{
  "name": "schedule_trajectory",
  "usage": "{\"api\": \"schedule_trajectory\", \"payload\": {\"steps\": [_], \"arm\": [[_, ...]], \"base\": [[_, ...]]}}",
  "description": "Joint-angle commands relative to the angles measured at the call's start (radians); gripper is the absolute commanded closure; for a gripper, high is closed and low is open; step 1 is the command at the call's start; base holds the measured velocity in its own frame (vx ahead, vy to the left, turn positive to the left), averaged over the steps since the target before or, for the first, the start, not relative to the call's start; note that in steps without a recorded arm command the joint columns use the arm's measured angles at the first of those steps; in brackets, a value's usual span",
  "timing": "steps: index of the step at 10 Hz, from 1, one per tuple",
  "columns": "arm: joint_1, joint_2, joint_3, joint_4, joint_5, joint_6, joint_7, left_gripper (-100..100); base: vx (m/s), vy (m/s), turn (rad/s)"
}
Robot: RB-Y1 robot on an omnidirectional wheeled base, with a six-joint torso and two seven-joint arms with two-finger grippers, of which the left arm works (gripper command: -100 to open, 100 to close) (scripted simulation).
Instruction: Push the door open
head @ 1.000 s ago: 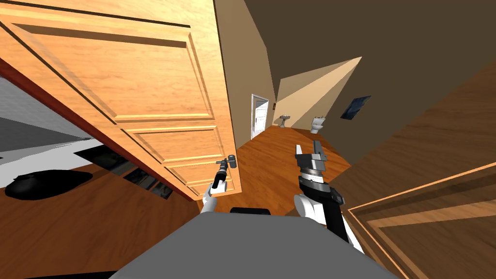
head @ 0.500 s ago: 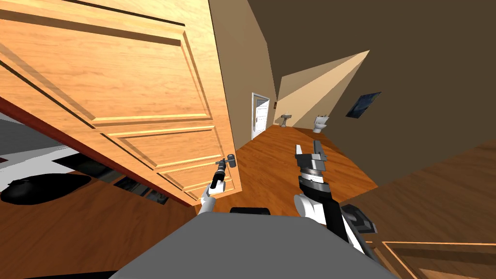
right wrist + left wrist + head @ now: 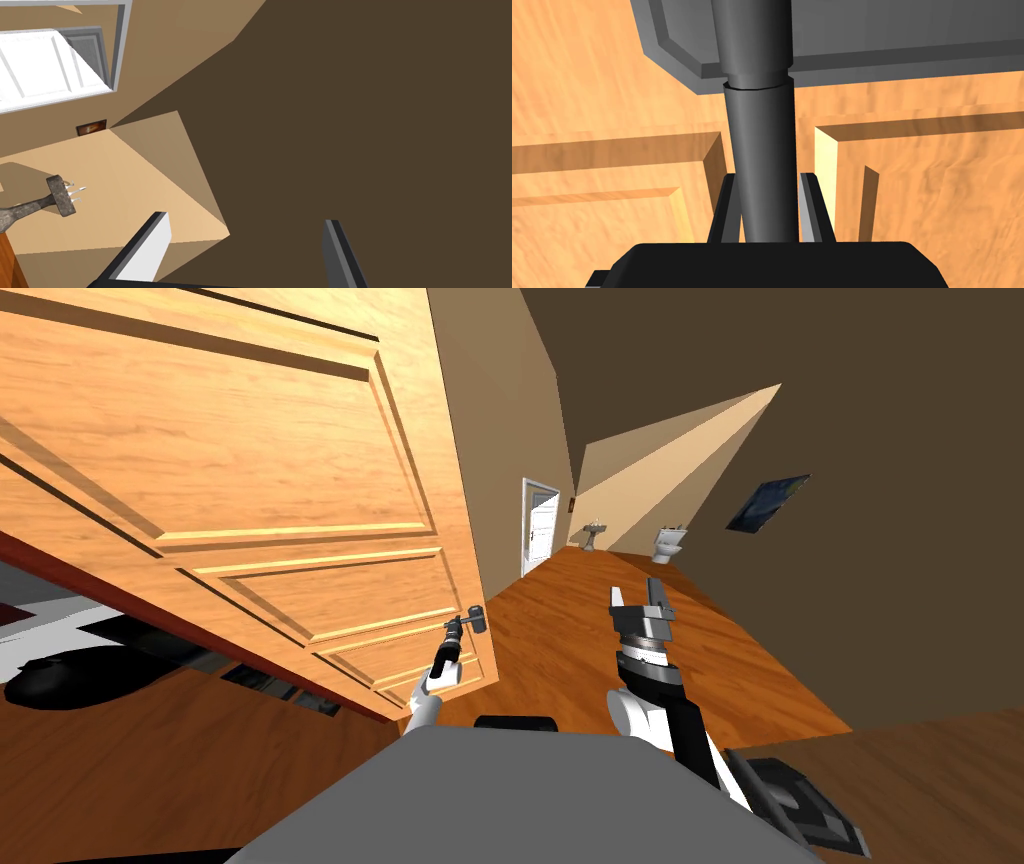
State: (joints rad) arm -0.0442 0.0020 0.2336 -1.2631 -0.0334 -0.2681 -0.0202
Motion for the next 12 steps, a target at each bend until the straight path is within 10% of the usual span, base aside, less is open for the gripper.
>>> {"api": "schedule_trajectory", "payload": {"steps": [1,8,12], "arm": [[-0.003,0.011,0.032,-0.006,0.003,-0.002,-0.004,100],[-0.002,-0.049,0.085,-0.011,0.011,-0.002,-0.016,100],[0.004,-0.012,0.104,-0.017,0.014,-0.001,-0.016,100]], "base": [[0.121,-0.024,0.007],[0.115,-0.127,0.092],[0.055,0.063,0.013]]}}
